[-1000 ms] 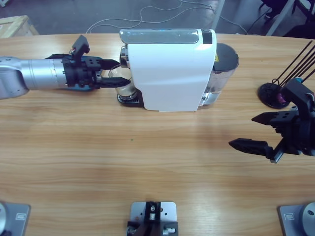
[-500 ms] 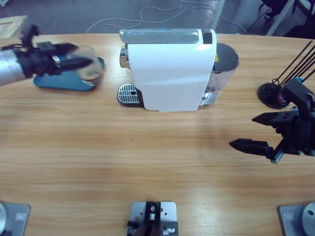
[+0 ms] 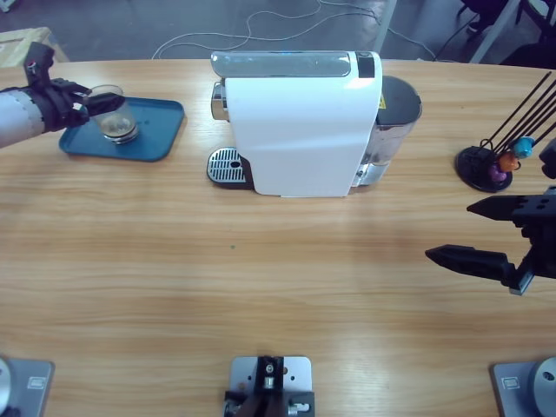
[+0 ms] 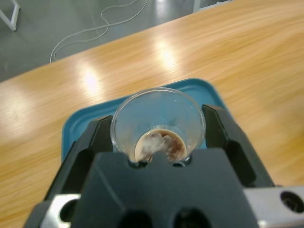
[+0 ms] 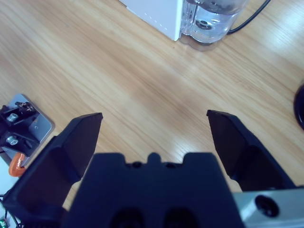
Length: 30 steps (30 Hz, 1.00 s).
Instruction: Pour coffee
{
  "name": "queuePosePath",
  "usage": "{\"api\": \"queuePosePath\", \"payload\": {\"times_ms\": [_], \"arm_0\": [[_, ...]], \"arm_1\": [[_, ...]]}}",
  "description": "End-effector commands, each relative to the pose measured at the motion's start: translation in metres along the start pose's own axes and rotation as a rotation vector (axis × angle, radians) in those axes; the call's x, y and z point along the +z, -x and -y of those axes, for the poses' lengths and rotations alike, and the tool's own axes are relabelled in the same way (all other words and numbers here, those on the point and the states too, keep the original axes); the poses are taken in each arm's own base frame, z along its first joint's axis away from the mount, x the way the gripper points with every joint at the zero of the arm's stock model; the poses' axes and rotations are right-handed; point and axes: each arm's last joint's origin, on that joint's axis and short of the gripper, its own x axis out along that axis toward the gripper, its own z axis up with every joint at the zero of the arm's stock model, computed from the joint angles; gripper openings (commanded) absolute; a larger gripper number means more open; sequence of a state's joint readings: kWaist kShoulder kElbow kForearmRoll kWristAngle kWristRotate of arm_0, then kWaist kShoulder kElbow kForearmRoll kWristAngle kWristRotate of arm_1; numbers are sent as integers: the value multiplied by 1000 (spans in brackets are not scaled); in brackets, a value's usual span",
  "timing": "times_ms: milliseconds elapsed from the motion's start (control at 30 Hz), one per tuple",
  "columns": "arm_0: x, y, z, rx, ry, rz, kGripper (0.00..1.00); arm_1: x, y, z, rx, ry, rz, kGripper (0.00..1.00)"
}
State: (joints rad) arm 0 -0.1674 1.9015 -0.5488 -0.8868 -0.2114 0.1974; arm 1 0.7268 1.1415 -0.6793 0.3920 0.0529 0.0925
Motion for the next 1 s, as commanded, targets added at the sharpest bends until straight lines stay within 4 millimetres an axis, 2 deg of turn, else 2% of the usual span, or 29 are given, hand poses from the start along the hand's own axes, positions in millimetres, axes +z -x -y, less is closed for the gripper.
{"api": "queuePosePath", "payload": {"times_ms": [33, 133, 167, 200, 233, 267, 400, 533, 633, 700, 767, 867, 933, 1000], "arm_0": [[-22, -24, -9, 30, 44, -71, 0], [-22, -25, -10, 34, 58, -70, 0], [-23, -25, -10, 37, 71, -71, 217], [-23, -24, -10, 44, 80, -74, 699], [-23, -21, -10, 39, 81, -69, 911], [-21, -16, -9, 41, 87, -62, 978], [-14, 3, -6, 50, 88, -19, 982], [10, 43, -5, 91, 119, 75, 982], [32, 88, 0, 90, 196, 118, 982], [41, 118, 17, 25, 258, 103, 982], [48, 149, 38, -45, 246, 35, 982], [53, 198, 59, -126, 224, -110, 982], [52, 237, 70, -186, 192, -120, 982], [45, 255, 84, -331, 142, -100, 982]], "arm_1": [[-3, -1, 2, -16, -22, -12, 1000], [-3, -2, 2, -16, -23, -14, 1000], [-2, -2, 2, -16, -23, -14, 1000], [-2, -2, 2, -16, -23, -14, 1000], [-3, -2, 2, -16, -23, -13, 1000], [-3, -1, 2, -16, -23, -11, 1000], [-4, 0, 2, -15, -22, -6, 1000], [-4, 2, 3, -30, -22, 1, 1000], [-6, 9, 3, -44, -21, 36, 1000], [-7, 14, 4, -58, -21, 57, 1000], [-8, 18, 4, -67, -21, 73, 1000], [-10, 22, 5, -79, -19, 95, 1000], [-11, 26, 5, -80, -12, 112, 1000], [-12, 30, 5, -79, -11, 110, 1000]]}}
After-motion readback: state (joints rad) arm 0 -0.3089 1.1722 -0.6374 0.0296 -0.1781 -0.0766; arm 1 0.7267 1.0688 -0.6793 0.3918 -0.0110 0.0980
